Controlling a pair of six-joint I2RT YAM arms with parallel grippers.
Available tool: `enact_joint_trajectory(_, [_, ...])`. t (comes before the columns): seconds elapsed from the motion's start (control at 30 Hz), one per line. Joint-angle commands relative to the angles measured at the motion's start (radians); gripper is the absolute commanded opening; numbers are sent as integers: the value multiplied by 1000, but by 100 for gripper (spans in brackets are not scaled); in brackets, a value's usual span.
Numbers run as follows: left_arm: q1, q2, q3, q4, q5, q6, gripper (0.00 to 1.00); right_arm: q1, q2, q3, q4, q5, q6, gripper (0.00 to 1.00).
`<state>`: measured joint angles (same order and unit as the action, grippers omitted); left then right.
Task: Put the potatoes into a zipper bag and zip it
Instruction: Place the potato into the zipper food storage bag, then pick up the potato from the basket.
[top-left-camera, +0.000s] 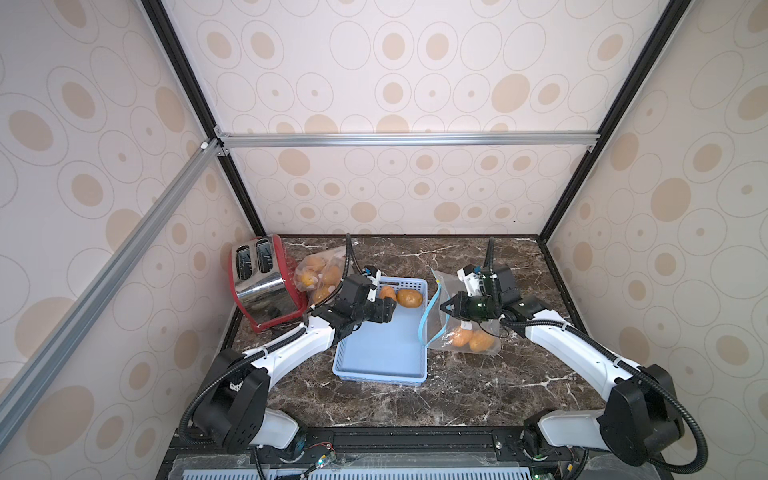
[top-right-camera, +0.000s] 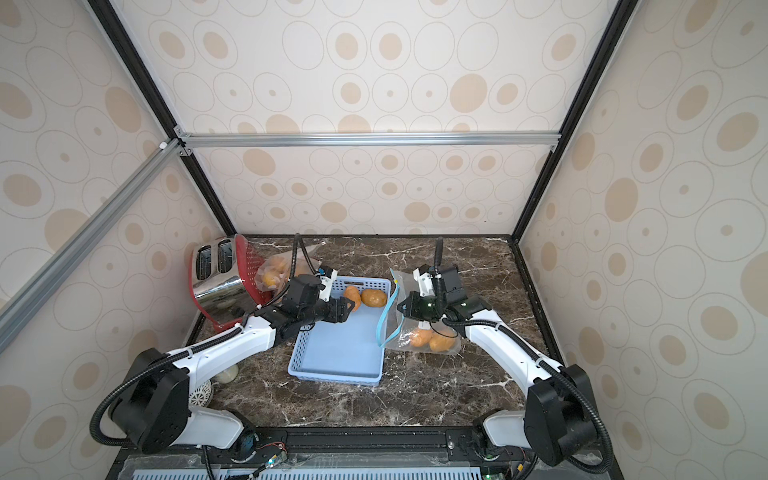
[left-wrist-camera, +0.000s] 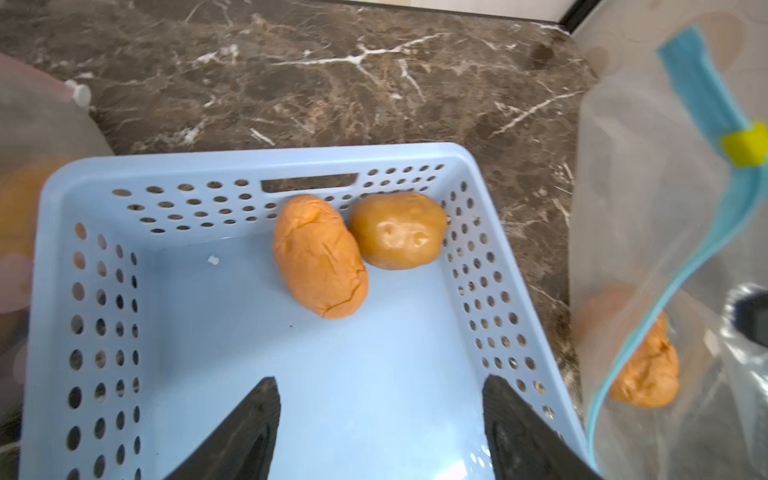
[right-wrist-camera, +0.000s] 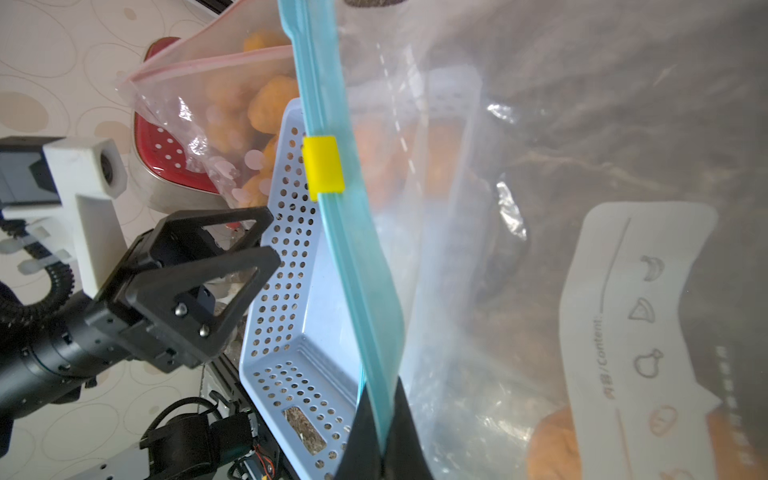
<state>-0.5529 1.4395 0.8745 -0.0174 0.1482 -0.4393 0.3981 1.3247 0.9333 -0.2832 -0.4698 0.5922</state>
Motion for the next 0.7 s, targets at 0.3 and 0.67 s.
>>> enact_joint_trajectory(0.3, [18, 296, 152, 156, -96, -104, 82, 5, 3, -45, 64, 61, -33, 0])
enact_joint_trajectory(0.67, [33, 446, 233, 146, -130, -106, 80, 5, 4, -44, 61, 60, -35, 0])
